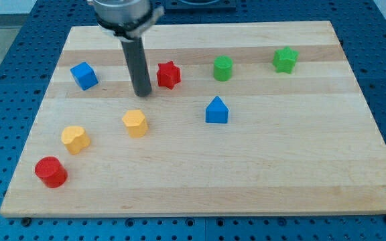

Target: Move the red star below the yellow heart

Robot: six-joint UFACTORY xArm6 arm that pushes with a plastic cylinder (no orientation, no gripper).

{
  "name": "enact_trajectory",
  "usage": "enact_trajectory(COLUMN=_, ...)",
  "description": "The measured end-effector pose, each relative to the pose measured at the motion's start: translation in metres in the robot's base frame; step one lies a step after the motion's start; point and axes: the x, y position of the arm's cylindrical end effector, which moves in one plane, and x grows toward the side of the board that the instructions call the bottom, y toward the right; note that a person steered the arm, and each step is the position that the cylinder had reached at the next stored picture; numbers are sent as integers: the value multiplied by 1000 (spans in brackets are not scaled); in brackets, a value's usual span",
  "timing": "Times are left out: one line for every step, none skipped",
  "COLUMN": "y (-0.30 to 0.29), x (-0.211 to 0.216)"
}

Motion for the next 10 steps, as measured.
enact_trajectory(y=-10, x=-58)
enact_trajectory(y=39, x=-99)
enact_trajectory(y=83, x=-96)
enact_trajectory(y=94, x=-69)
enact_trajectory(y=94, x=-42)
enact_trajectory(y=94, x=-9)
enact_trajectory(y=96, x=-20)
enact_trajectory(y=74, x=-78)
enact_trajectory(y=32, x=-91)
enact_trajectory(y=27, x=-49)
